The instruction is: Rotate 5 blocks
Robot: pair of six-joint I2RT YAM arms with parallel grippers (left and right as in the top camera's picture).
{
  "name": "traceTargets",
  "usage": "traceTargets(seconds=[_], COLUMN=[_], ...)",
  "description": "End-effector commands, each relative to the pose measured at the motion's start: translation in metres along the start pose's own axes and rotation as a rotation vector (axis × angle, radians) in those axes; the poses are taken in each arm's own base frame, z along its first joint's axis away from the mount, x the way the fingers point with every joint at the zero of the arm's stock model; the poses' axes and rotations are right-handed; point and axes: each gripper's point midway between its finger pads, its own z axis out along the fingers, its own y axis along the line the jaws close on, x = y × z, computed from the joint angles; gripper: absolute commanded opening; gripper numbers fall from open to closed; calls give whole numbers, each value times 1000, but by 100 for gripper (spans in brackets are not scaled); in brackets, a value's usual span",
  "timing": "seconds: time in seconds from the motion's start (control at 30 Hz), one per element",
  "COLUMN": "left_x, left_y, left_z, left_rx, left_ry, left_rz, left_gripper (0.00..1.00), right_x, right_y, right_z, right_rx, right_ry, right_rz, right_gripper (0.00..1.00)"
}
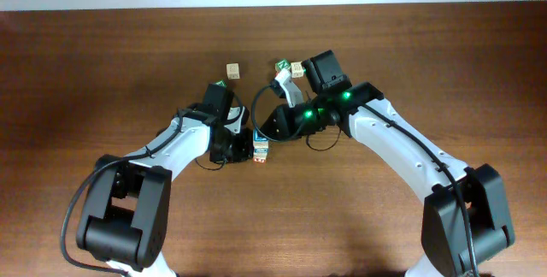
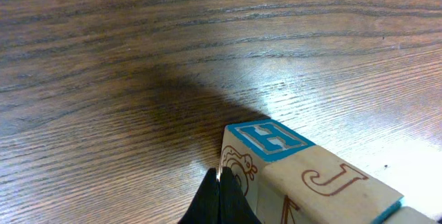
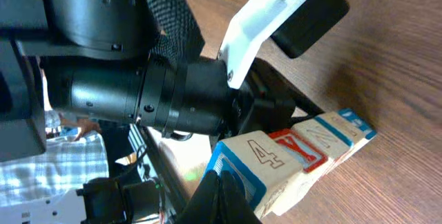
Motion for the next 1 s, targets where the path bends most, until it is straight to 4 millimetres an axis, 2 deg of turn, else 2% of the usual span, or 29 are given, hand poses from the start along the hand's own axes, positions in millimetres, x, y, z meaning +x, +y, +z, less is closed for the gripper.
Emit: traceTargets(seconds=[0.0, 0.5, 0.63, 0.97], left_x=[6, -10, -14, -16], left_y=[-14, 19, 38, 42], left_z=[3, -9, -10, -10], left_rx=[56, 24, -78, -101], left_ry=[28, -18, -50, -61], left_rz=[23, -72, -165, -170], left_gripper=[0, 0, 0, 0], right_x=[9, 11, 10, 10], right_y=[-47, -47, -50, -36], right_z=[14, 14, 13, 14], right_rx=[188, 189, 203, 134], right_ry=[12, 18, 14, 25], right_rz=[56, 61, 60, 72], right_gripper=[4, 4, 4, 4])
